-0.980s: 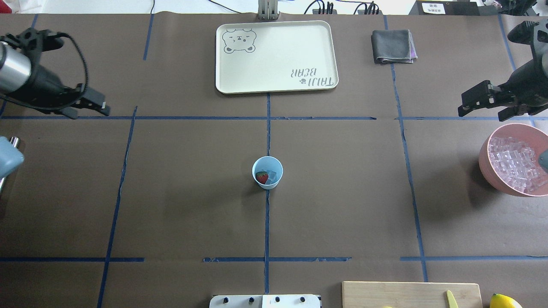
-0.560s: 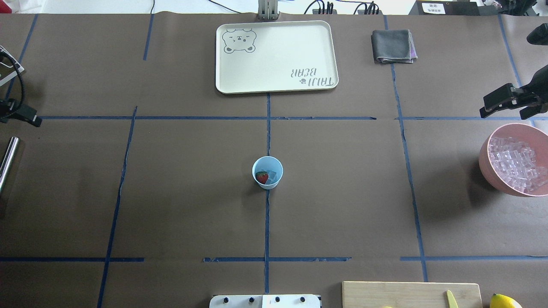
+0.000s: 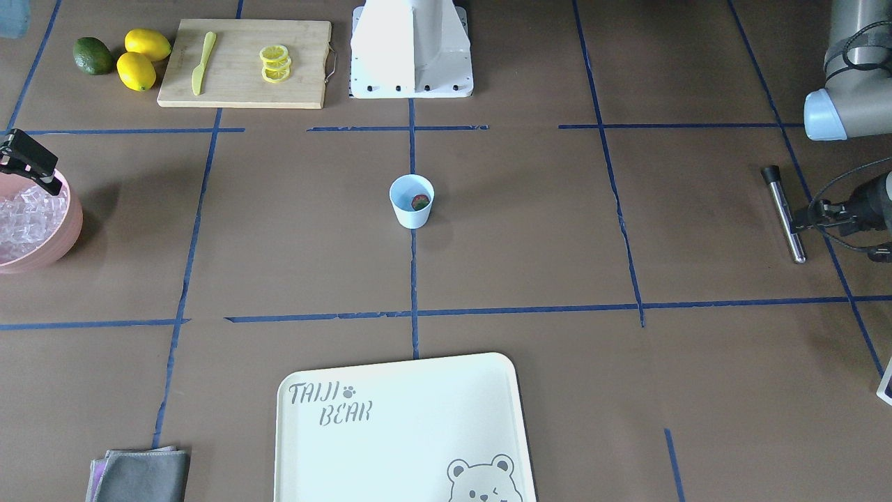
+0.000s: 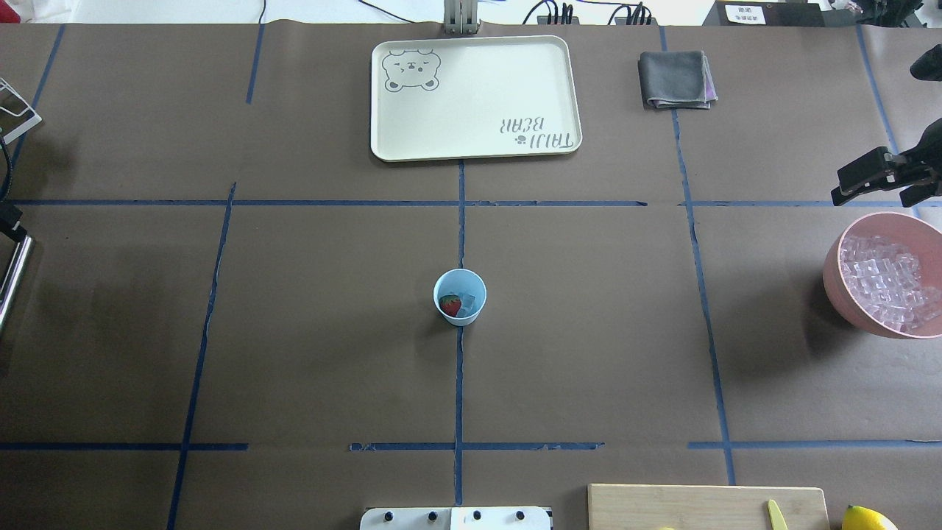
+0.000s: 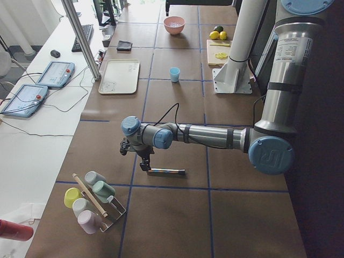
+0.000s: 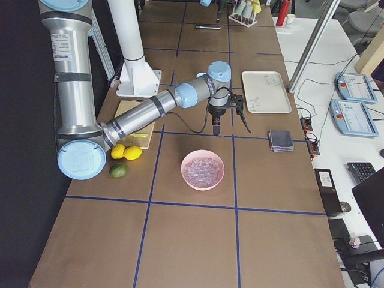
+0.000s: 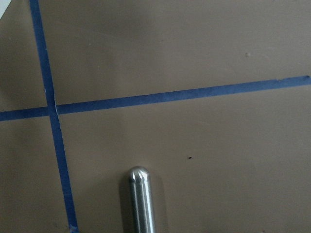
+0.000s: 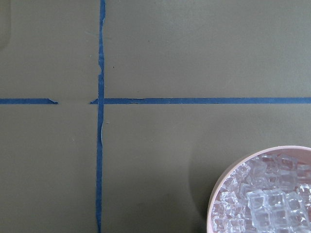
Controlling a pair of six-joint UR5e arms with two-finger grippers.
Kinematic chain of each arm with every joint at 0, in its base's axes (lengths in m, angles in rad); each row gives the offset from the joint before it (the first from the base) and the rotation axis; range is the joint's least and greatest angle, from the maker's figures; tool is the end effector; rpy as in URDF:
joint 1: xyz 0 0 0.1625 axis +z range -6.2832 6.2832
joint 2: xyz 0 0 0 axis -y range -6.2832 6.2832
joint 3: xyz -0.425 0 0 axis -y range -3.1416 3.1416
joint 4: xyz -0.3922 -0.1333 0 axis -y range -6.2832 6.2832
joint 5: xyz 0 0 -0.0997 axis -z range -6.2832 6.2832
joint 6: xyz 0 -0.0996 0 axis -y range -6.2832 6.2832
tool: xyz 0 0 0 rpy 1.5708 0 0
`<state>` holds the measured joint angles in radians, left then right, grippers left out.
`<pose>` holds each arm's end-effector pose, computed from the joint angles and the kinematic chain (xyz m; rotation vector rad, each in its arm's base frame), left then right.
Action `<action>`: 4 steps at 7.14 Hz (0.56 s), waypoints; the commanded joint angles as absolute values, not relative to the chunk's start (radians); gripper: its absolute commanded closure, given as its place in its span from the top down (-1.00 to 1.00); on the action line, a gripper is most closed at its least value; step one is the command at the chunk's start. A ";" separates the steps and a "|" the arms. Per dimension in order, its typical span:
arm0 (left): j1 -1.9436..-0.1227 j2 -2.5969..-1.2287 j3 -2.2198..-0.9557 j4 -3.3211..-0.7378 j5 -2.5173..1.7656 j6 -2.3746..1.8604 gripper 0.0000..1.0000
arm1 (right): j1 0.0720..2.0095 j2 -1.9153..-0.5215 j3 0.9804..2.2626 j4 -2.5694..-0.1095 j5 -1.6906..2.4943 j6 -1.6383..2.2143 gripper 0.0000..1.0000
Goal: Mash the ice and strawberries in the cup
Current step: 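Move the left gripper to the metal muddler and grasp it upright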
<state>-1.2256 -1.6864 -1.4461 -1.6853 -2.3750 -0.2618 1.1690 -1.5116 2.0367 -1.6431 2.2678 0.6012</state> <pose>0.1274 -0.5361 0.6464 -0.1451 0.7970 0.1212 -0.1268 -0.4759 0.4152 0.0514 -0.8084 0.0306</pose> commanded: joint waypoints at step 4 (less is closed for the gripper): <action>-1.184 -1.694 -1.351 -1.683 -2.408 -0.306 0.90 | 1.167 -1.511 2.045 -1.641 2.270 0.603 0.99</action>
